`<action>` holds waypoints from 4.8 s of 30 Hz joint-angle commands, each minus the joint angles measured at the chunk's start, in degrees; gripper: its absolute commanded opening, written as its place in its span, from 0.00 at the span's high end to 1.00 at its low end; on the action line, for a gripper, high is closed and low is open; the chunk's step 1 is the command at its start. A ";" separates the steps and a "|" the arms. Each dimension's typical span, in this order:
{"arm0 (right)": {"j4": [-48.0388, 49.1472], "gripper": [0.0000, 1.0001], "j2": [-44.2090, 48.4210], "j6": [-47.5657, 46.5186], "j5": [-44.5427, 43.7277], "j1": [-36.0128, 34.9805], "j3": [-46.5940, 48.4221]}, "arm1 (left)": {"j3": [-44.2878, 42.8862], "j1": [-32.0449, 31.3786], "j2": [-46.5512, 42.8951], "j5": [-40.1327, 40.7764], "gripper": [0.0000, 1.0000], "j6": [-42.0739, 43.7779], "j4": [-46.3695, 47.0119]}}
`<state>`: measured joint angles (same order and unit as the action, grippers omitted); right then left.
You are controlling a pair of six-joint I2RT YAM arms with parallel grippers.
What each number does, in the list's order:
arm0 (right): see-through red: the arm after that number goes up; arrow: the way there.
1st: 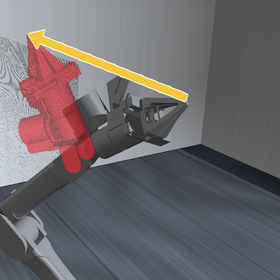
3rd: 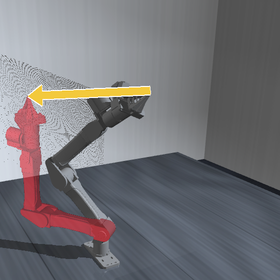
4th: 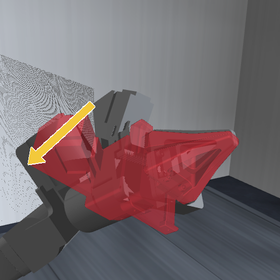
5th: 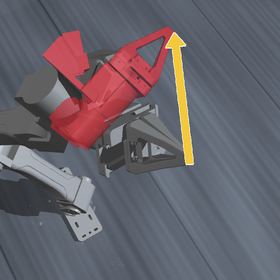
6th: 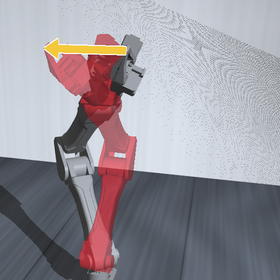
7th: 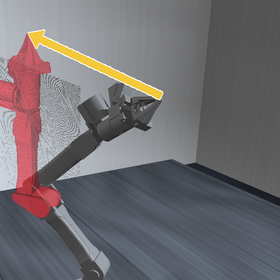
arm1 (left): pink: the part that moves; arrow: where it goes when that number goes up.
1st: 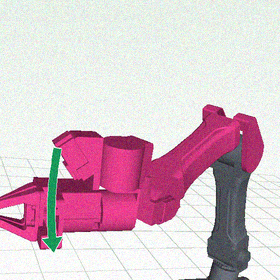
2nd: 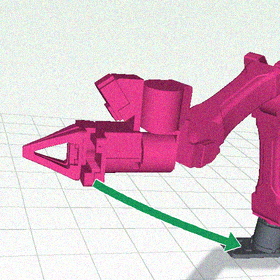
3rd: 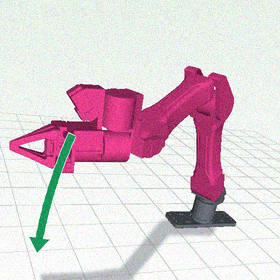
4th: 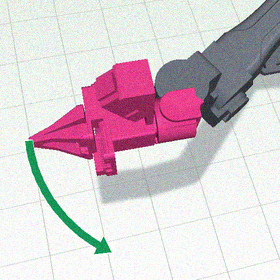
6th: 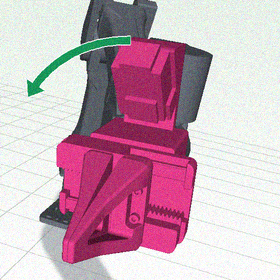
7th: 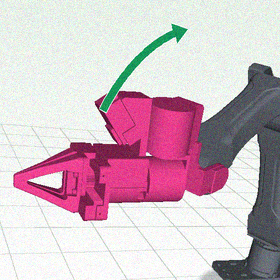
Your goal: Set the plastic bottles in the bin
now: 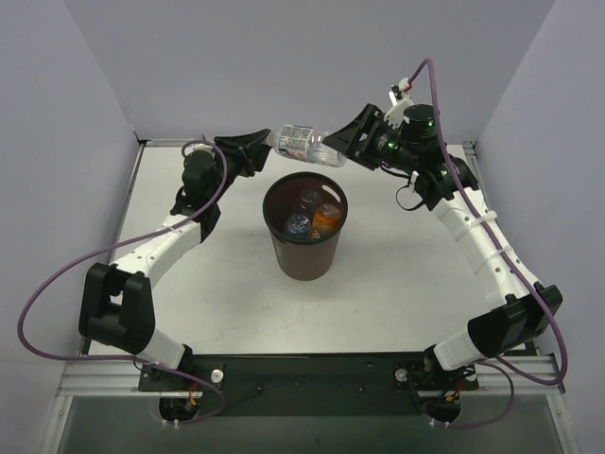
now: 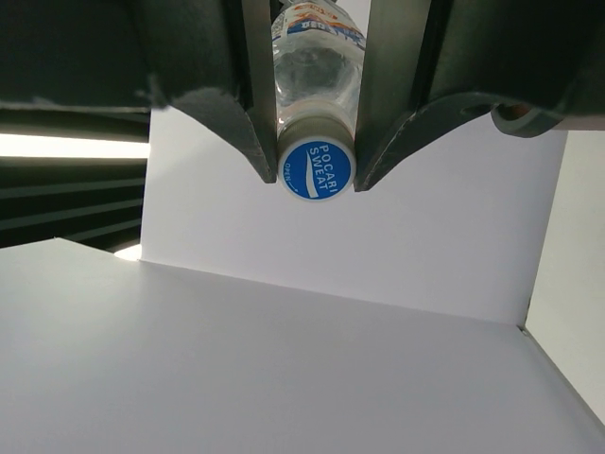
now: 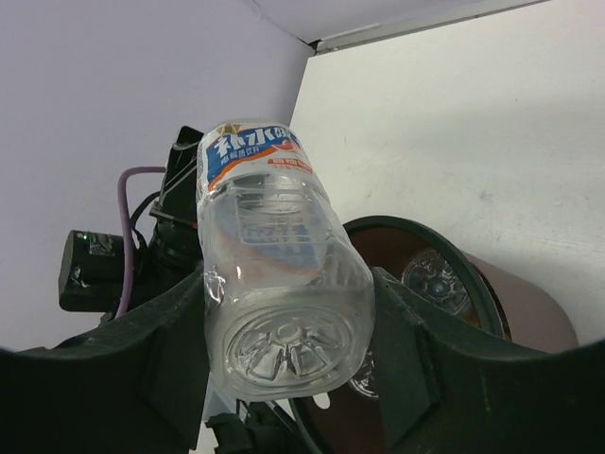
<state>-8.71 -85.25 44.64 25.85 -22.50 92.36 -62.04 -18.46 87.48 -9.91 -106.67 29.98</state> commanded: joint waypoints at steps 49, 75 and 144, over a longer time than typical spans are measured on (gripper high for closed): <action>-48.15 0.88 -16.25 -21.68 -31.38 -20.03 39.47 | -17.32 -10.02 -4.07 7.45 0.97 76.26 -56.08; -33.22 0.75 -19.43 -33.48 -34.37 -20.83 15.23 | -18.64 -14.94 -5.22 9.29 1.00 78.55 -51.77; -22.31 0.09 55.19 -15.03 -30.50 -2.37 -55.27 | 32.16 -6.15 -57.51 13.87 0.05 69.32 -52.39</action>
<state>-33.32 -30.74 27.88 -2.52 -25.10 37.30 -29.43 -24.60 30.59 5.13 -37.21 -24.71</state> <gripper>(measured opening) 0.911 0.947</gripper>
